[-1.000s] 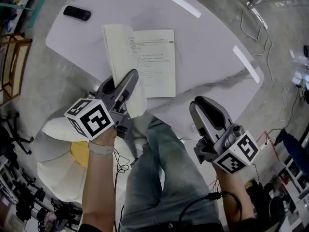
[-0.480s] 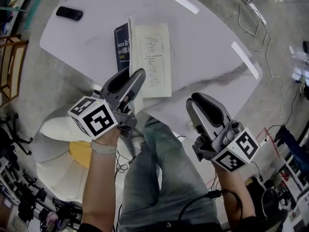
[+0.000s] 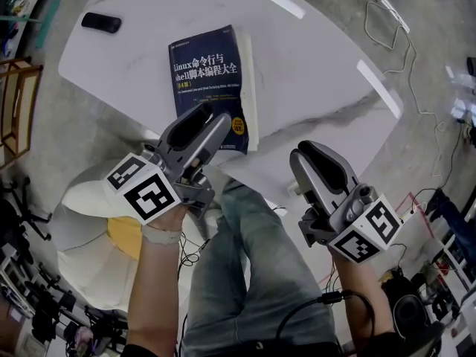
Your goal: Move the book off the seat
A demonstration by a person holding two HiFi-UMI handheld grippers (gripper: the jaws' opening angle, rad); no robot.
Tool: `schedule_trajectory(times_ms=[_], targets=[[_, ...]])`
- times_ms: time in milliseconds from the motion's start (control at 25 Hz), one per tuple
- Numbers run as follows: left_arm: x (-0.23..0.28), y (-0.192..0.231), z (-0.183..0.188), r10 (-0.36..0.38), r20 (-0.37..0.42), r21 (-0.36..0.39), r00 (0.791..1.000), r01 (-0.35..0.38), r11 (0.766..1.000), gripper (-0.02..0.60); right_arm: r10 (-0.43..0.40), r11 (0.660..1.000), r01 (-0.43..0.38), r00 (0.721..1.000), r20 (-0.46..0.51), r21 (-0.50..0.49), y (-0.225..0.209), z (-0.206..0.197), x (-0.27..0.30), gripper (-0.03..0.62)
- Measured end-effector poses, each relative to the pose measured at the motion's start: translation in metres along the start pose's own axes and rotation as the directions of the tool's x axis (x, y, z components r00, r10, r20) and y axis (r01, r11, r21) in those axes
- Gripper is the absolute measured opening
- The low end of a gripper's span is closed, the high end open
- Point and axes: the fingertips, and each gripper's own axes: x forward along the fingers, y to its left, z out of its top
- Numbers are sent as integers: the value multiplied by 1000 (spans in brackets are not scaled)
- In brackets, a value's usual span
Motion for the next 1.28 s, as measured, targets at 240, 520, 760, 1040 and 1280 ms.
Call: schedule_trajectory(times_ms=[240, 520, 760, 1040, 1280], targets=[[-4, -18, -6, -14, 11, 14, 1000, 14, 1000, 184, -3, 1000, 3, 1000, 16, -27, 5, 3, -8, 90], [-53, -43, 4, -68, 91, 99, 993, 59, 993, 33, 58, 993, -57, 998, 6, -101, 44, -1, 0, 72], [-138, -55, 3, -63, 164, 145, 984, 39, 989, 5, 139, 972, -142, 990, -32, -186, 112, -25, 13, 20], [-269, -71, -1, 1, 294, 189, 956, -59, 980, 5, 288, 909, -315, 948, -136, -274, 220, -62, 32, 14], [-384, -90, -12, 111, 427, 165, 898, -198, 966, 5, 394, 841, -447, 892, -222, -305, 320, -99, 31, 14]])
